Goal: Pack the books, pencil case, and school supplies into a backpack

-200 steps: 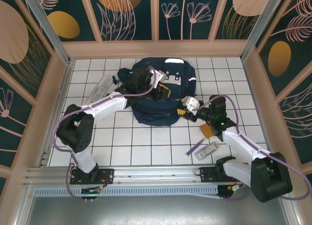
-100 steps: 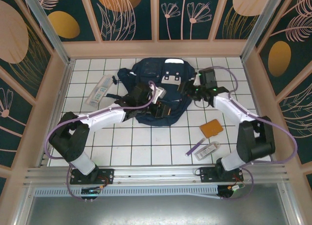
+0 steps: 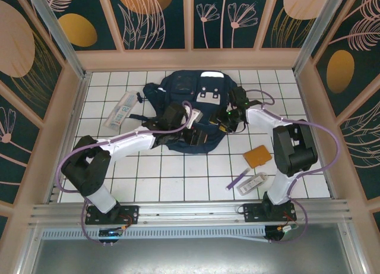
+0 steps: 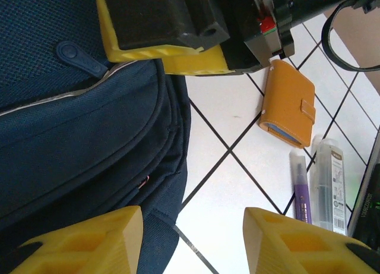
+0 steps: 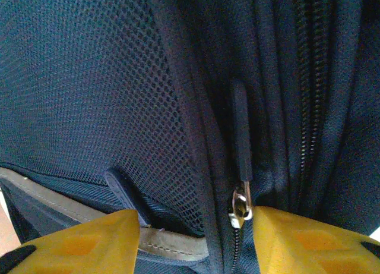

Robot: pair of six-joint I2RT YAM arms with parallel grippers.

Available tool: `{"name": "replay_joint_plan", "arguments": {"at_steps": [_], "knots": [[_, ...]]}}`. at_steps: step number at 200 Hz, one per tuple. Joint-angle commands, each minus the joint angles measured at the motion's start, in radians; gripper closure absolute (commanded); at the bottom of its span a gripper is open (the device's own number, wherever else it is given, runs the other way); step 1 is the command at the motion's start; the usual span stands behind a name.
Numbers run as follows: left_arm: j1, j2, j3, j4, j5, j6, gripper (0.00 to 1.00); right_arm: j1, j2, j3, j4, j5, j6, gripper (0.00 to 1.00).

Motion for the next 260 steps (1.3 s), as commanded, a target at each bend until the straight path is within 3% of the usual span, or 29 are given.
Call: {"name": "replay_joint_plan", "arguments": {"at_steps": [1, 42, 86, 128, 167, 215, 234, 260], "knots": [[-0.009, 0.022, 0.024, -0.031, -0.018, 0.016, 0.52, 0.01, 0.009, 0.014, -0.04, 0.002, 0.034, 0.48], [-0.024, 0.034, 0.033, -0.055, -0.037, 0.05, 0.52, 0.007, -0.022, -0.006, 0.129, -0.122, 0.064, 1.0], [-0.024, 0.022, 0.079, -0.096, -0.086, 0.005, 0.51, 0.0, -0.081, 0.079, 0.124, -0.203, 0.152, 1.0], [-0.024, -0.026, 0.054, -0.124, -0.19, -0.11, 0.47, 0.0, -0.11, 0.042, 0.284, -0.314, 0.352, 1.0], [-0.023, -0.03, 0.058, -0.182, -0.328, -0.165, 0.46, 0.003, -0.11, 0.056, 0.277, -0.316, 0.349, 1.0], [-0.019, -0.04, 0.046, -0.231, -0.389, -0.119, 0.47, 0.002, -0.094, 0.088, 0.267, -0.335, 0.333, 1.0], [-0.008, -0.062, 0.012, -0.195, -0.368, -0.076, 0.51, -0.001, -0.095, 0.089, 0.294, -0.352, 0.357, 1.0], [0.012, -0.062, -0.031, -0.106, -0.2, -0.003, 0.54, -0.002, -0.09, 0.087, 0.348, -0.391, 0.402, 1.0]]}}
